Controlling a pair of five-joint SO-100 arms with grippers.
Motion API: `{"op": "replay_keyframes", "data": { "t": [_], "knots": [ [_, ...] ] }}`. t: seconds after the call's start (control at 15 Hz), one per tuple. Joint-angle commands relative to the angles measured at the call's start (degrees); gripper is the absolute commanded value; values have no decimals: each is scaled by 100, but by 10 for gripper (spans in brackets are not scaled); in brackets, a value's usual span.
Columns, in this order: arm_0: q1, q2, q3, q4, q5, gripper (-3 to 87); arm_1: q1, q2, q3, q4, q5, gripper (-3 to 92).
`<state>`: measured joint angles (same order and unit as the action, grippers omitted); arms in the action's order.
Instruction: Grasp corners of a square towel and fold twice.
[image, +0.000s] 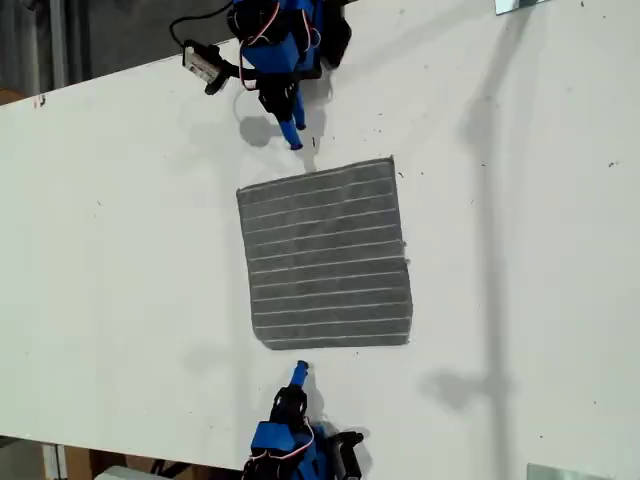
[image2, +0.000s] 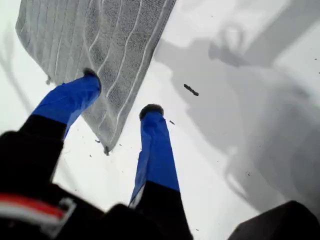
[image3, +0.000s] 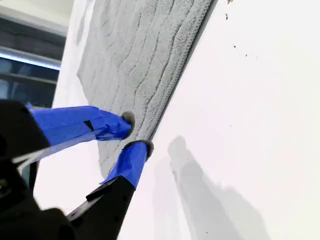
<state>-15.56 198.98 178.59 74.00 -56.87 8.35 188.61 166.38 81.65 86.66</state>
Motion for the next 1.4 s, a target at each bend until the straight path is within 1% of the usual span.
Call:
{"op": "replay_keyframes", "data": {
  "t": [0.0,0.07,0.13,0.2,0.27,0.33,0.4,0.47,0.53,0.6,0.67,0.73,0.8,0.87,0.93,1.0,1.07,1.13,1.2,1.27,1.33],
  "knots": [
    [-369,18,26,9,35,54,0,9,-79,35,-79,215],
    [-492,18,26,0,114,54,0,9,-79,35,-79,215],
    [-519,18,26,0,-141,54,44,9,-79,35,-79,215],
    [-176,9,26,9,-1354,56,229,9,-88,44,-26,215],
    [624,9,26,9,-2610,120,378,9,-132,53,-26,214],
    [1274,18,26,-202,-3050,322,360,9,-185,62,-26,214],
    [1512,18,18,-211,-2470,385,132,9,-272,97,-26,184],
    [1547,18,18,-352,-2698,383,-105,9,-299,114,-26,162],
    [1424,18,-9,-360,-3375,434,-70,9,-290,185,-26,174],
    [1503,18,-35,-387,-3278,449,185,9,-308,202,-79,175],
    [1424,18,-18,-571,-2786,195,176,9,-308,202,-79,201],
    [1354,18,-9,-457,-3085,51,-53,9,-316,202,-79,205],
    [1310,18,-9,-554,-2733,86,-272,9,-255,-141,-316,266],
    [1257,26,-9,-598,-2725,104,-545,-18,-123,-624,-519,270],
    [1072,26,35,-519,-3094,87,-800,-378,-211,-958,-580,275],
    [932,18,35,-650,-3129,145,-861,-1099,-563,-958,-642,277],
    [879,-18,-18,-879,-3050,152,-949,-2285,-1195,-976,-712,279],
    [721,-114,-105,-782,-3041,149,-1125,-3858,-2136,-1090,-940,292],
    [554,-272,-167,-606,-3067,152,-1327,-5440,-3217,-1063,-1239,308],
    [519,-220,-167,-475,-3059,152,-1538,-6715,-4219,-861,-1441,316],
    [396,-62,-167,-149,-3076,155,-1696,-7532,-4966,-510,-1538,326]
  ]
}}
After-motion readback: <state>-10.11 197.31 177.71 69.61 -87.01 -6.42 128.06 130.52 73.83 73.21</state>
